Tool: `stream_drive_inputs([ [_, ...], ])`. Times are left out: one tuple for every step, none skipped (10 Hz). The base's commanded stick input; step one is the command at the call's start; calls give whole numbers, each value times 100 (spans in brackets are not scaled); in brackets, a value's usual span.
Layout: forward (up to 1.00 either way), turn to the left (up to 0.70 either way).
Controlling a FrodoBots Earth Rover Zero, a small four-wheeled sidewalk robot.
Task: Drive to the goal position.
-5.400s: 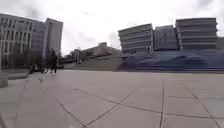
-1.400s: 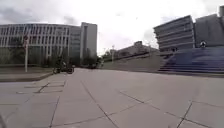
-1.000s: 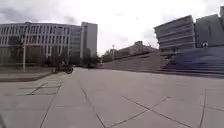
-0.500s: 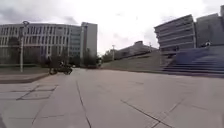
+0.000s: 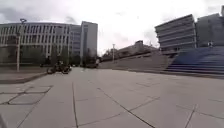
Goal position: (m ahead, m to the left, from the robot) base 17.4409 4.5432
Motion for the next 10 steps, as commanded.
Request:
stream_drive_inputs([
  [70, 2],
  [70, 2],
  [70, 2],
  [70, 2],
  [70, 2],
  [70, 2],
  [70, 2],
  [70, 2],
  [70, 2],
  [70, 2],
])
